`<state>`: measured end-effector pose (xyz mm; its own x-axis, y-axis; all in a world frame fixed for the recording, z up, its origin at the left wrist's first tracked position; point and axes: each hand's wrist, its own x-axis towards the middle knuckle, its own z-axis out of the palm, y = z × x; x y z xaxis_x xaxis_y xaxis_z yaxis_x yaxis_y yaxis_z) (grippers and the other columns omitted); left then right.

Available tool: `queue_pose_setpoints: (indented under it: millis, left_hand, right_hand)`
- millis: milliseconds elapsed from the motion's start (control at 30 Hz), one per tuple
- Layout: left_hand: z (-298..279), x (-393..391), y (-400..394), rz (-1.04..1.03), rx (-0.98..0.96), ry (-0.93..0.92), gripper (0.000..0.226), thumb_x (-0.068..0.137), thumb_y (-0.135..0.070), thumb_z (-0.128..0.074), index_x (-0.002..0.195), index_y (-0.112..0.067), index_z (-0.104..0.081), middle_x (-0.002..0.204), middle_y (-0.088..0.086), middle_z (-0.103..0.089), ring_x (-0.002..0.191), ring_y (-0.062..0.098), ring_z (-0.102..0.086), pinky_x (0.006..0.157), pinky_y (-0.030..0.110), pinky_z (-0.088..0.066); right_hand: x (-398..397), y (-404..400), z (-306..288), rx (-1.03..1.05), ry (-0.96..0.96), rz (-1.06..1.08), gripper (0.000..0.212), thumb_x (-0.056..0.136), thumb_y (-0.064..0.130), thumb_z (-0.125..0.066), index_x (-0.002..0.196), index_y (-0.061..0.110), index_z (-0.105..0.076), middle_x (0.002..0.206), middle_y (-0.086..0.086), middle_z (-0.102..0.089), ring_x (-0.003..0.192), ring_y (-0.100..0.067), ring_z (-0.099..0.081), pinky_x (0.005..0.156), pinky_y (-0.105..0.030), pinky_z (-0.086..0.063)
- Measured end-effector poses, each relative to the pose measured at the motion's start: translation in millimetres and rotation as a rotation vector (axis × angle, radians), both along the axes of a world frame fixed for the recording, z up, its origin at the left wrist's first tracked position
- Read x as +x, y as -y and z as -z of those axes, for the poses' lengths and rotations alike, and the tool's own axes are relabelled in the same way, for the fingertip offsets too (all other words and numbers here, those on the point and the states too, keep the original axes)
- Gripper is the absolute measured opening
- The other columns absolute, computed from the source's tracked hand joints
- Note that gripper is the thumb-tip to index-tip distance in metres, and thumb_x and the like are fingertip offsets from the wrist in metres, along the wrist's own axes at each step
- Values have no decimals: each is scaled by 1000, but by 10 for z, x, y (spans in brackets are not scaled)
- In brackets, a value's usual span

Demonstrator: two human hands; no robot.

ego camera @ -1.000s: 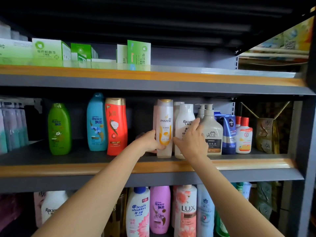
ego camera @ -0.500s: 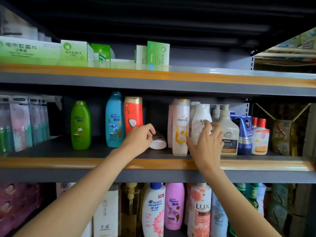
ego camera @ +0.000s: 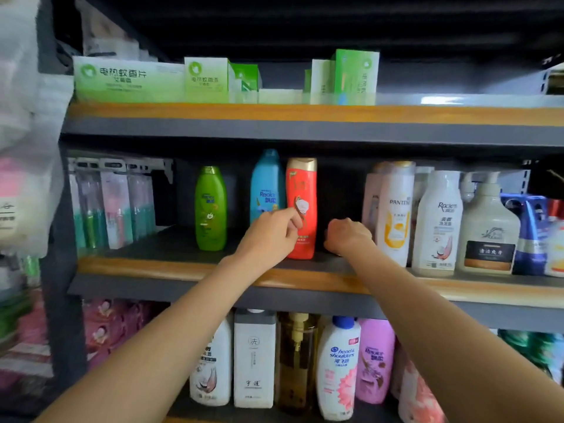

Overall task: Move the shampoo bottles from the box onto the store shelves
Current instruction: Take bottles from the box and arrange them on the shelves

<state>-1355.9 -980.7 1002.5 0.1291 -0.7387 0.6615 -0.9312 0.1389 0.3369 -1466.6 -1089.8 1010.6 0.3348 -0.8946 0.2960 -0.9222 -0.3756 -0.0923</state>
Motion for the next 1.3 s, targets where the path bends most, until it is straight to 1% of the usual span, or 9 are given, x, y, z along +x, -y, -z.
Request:
queue_pose_setpoints:
  millis: [133,233,367,600,767,867,933,1033,1300]
  left_hand:
    - [37,53,9,20,12,-12,14,90,-10,-51,95,-17,-61,88,-8,-62,92,12,-61,81,30,-50]
    - [64,28,45,42,10,-20,14,90,-9,-51,95,-17,-62,96,-4,-66,94,14,-61,81,29,-49]
    - [43,9,84,58,7,-37,16,91,-8,-50,94,-18,-61,101,-2,-66,97,13,-60,83,26,-49]
    - [-25,-20,94,39,62,-76,15,91,-11,-51,95,-20,-61,98,-4,-65,96,12,-60,87,31,-50]
    - [-72,2,99,30,99,-105,16,91,-8,-50,97,-18,-61,90,-6,-60,93,12,-59,86,28,-49]
    - [-63,-20,141,21,113,-152,16,90,-8,-50,94,-20,-60,92,-5,-62,96,13,-60,90,32,-49]
    - [-53,-46,134,23,121,-156,16,90,-9,-50,98,-19,-60,93,-6,-61,97,12,-59,92,33,-49]
    - [-49,-68,80,28,119,-109,18,92,-10,-49,105,-16,-60,92,-7,-58,93,10,-57,90,30,-49]
    - [-18,48,46,9,135,-140,15,92,-11,-50,101,-17,-60,90,-8,-57,88,8,-54,80,21,-45]
  right_hand:
    - [39,49,-49,39,-4,49,42,91,26,-53,130,14,-47,127,-8,-56,119,-29,-52,81,-32,-42]
    - [47,-6,-116,124,-27,41,52,84,42,-60,127,14,-49,122,-7,-57,115,-28,-54,87,-35,-46]
    - [-46,-135,-284,316,-138,-7,36,84,45,-59,92,10,-55,82,-2,-53,87,-22,-54,80,-31,-48]
    - [18,-112,-154,247,-181,7,60,70,55,-60,120,23,-48,113,-1,-53,102,-26,-52,80,-32,-44]
    - [-153,-151,-169,152,168,24,67,83,52,-57,132,7,-42,128,-13,-43,113,-32,-54,90,-34,-48]
    - [-147,-166,-121,186,465,28,73,74,46,-72,124,5,-39,116,-9,-44,93,-28,-64,61,-31,-57]
    - [-84,-134,-58,240,631,64,78,65,42,-80,118,9,-34,115,-10,-48,88,-29,-66,59,-34,-58]
    - [-27,-83,4,240,676,77,87,61,41,-83,121,7,-31,115,-15,-54,92,-31,-66,77,-43,-58]
    - [10,81,25,231,759,81,86,64,33,-85,122,3,-29,120,-18,-54,101,-32,-64,83,-46,-55]
